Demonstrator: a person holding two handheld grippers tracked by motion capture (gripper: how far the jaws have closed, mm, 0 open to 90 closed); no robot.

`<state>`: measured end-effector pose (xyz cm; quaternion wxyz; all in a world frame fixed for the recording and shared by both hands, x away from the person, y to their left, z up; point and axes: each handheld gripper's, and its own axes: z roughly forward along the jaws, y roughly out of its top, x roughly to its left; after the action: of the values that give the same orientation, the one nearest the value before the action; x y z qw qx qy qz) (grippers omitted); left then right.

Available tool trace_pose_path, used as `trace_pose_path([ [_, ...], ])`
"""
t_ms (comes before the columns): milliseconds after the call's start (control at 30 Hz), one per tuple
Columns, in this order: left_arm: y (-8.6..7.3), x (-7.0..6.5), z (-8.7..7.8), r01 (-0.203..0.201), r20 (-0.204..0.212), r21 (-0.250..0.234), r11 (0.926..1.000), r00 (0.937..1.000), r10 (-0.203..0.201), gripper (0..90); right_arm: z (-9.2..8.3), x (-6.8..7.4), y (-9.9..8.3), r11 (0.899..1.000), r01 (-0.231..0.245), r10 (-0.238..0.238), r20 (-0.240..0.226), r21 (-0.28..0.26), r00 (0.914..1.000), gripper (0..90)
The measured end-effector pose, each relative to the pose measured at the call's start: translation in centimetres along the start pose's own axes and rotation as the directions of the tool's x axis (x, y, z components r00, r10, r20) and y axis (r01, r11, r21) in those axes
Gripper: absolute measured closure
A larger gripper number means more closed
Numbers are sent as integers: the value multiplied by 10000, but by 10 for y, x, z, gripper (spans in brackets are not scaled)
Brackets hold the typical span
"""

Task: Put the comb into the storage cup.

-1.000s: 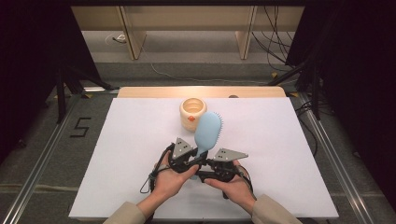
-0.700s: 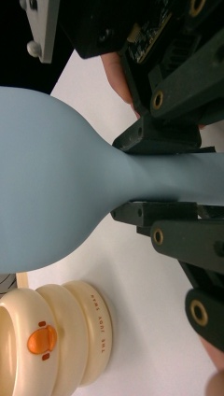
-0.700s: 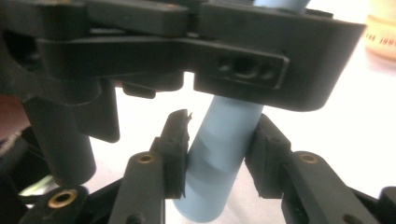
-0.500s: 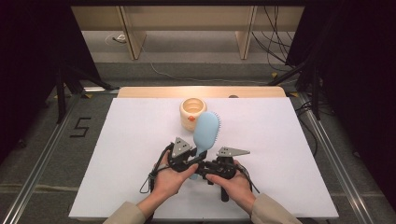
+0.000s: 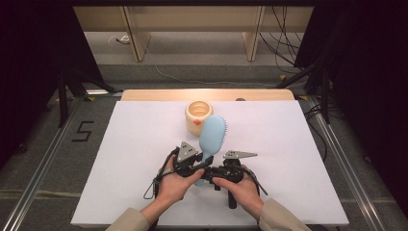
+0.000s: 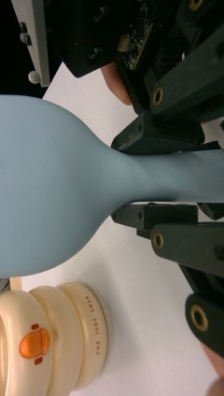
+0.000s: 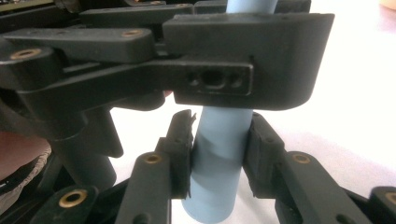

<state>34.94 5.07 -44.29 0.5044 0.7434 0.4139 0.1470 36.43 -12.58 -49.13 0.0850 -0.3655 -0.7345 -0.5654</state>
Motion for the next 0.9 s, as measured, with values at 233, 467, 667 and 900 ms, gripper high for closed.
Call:
trace_pose_path([
  [233,0,1,0,-81,68,64,9999,9999,81,629,-1,-1,2,9998,-169,168,50,81,9998,668],
  [467,0,2,0,-272,214,-1,9996,9994,272,558,-2,-2,2,9994,-340,340,-14,14,9994,669],
  [667,2,3,0,-436,257,-50,9990,9987,437,500,-3,-1,2,9990,-417,415,-114,-177,9991,669],
  [900,5,5,-2,-472,462,-71,9989,9978,474,429,-4,-2,3,9988,-466,464,-99,-169,9989,670],
])
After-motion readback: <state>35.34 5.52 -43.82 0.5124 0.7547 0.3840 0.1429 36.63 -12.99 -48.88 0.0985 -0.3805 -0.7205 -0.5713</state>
